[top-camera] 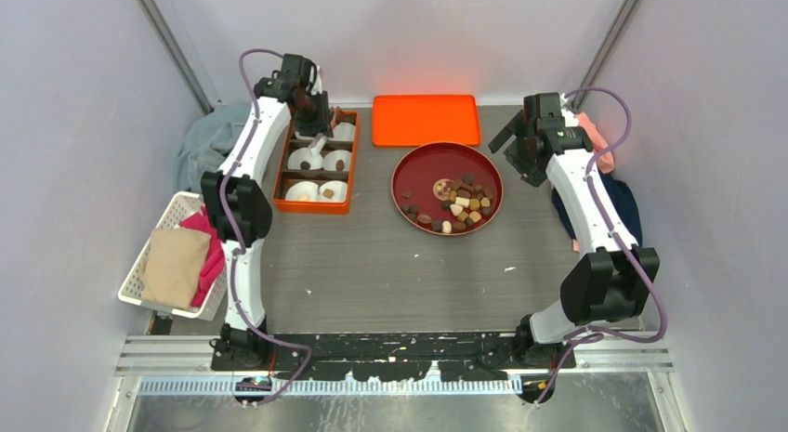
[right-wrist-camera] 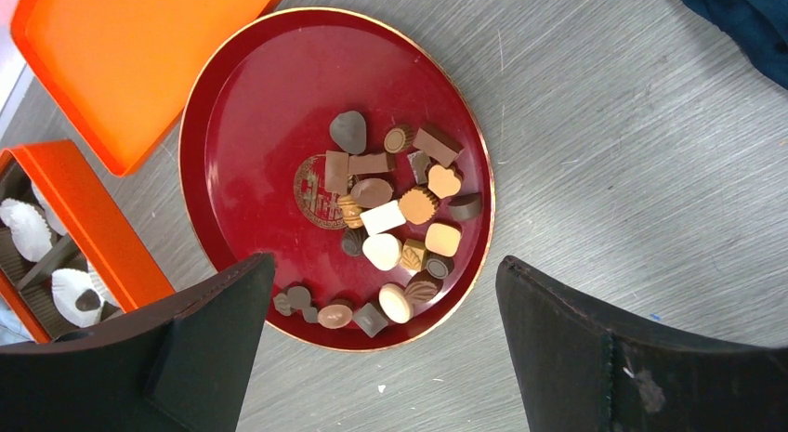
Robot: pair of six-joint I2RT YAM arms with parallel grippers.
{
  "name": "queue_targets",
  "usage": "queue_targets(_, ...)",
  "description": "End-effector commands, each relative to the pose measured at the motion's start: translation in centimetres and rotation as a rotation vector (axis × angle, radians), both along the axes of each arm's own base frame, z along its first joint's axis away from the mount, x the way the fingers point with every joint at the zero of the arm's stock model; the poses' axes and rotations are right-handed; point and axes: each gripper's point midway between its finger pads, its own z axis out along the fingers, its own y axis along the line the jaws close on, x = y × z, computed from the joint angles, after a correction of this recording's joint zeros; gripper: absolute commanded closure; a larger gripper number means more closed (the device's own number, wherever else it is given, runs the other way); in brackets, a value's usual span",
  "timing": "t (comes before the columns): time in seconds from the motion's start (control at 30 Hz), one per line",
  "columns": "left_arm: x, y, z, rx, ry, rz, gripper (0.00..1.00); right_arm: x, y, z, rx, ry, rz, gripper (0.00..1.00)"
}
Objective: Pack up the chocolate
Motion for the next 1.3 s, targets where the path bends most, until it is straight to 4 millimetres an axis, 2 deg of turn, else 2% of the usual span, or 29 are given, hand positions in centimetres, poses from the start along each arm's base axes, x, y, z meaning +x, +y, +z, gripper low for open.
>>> queue_targets(0.0, 4.0, 0.5, 1.6, -0.038, -0.117, 0.097, 1.00, 1.1, -0.2, 1.7, -0.012, -0.050, 0.000, 0.05)
queue_targets(0.13, 5.4, -0.2, 0.2, -0.080, -0.108, 0.097, 1.00, 1.4, -0.3, 2.1, -0.025, -0.051, 0.003, 0.05)
queue_targets(0.33, 5.7, 0.0, -2.1, -0.080, -0.061, 0.117, 1.00, 1.3, -0.7, 2.4, -0.047, -0.050, 0.000, 0.05)
queue_targets(0.47, 5.5, 0.0, -2.3, -0.088, -0.051, 0.115, 1.00, 1.4, -0.6, 2.2, -0.042, -0.042, 0.003, 0.05)
queue_targets(0.7, 4.8, -0.2, -1.9, -0.100, -0.041, 0.103, 0.91, 1.7, -0.4, 1.8, -0.036, -0.036, 0.010, 0.05)
queue_targets(1.1, 3.9, -0.4, -1.3, -0.113, -0.031, 0.090, 0.91, 1.6, -0.3, 1.7, -0.029, -0.034, 0.013, 0.05)
queue_targets(1.27, 3.6, -0.3, -1.0, -0.112, -0.031, 0.091, 0.83, 1.5, -0.3, 1.8, -0.028, -0.038, 0.012, 0.05)
